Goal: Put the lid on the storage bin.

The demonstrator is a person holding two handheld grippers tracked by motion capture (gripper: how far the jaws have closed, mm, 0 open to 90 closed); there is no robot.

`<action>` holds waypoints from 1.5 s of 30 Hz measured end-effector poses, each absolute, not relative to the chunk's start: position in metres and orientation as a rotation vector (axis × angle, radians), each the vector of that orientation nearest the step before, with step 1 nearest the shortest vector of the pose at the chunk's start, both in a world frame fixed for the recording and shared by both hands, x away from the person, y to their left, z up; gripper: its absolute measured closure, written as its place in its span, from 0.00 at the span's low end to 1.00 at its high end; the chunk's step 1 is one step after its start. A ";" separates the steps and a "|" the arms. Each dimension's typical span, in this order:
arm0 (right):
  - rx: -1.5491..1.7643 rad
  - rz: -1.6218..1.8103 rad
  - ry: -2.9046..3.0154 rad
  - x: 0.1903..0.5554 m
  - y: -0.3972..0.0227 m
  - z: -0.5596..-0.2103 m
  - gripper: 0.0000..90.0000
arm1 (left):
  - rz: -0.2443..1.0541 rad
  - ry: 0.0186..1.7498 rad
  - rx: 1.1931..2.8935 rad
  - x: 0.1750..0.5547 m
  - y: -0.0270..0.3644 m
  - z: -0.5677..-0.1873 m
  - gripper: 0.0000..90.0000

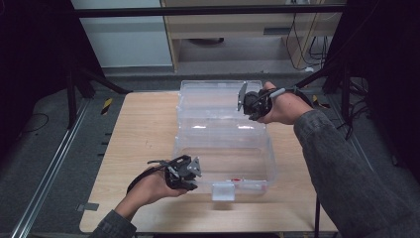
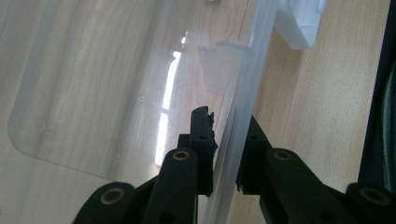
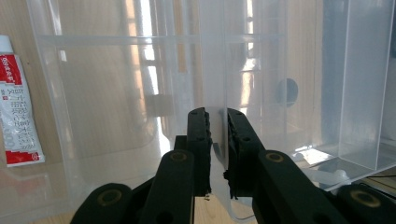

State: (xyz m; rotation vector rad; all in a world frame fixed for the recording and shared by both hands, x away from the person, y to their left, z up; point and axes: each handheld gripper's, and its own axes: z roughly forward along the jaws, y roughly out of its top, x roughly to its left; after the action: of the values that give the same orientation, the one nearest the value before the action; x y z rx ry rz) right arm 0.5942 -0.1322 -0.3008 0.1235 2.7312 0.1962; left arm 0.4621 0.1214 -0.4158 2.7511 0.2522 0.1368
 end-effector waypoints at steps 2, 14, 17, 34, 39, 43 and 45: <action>0.120 0.202 2.728 0.594 -0.132 -0.301 0.90 | 0.149 0.259 2.758 0.461 0.120 -0.416 0.88; 0.081 0.199 2.731 0.589 -0.130 -0.298 0.93 | 0.143 0.280 2.765 0.461 0.119 -0.415 0.88; 0.072 0.177 2.721 0.583 -0.127 -0.297 0.93 | 0.148 0.284 2.757 0.462 0.120 -0.415 0.88; -0.010 0.180 2.657 0.542 -0.121 -0.290 0.94 | 0.153 0.438 2.723 0.452 0.118 -0.417 0.86; -0.052 0.173 2.647 0.518 -0.121 -0.288 0.94 | 0.201 0.326 2.758 0.456 0.118 -0.416 0.85; -0.064 0.177 2.658 0.507 -0.123 -0.287 0.94 | 0.200 0.400 2.745 0.450 0.117 -0.418 0.84; -0.079 0.175 2.648 0.500 -0.125 -0.289 0.93 | 0.209 0.389 2.750 0.450 0.117 -0.418 0.82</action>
State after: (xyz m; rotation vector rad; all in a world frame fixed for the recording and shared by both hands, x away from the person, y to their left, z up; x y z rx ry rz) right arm 0.5004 -0.1247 -0.2887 -0.0793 2.6482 0.1755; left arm 0.4505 0.1166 -0.4177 2.7496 0.3886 0.2093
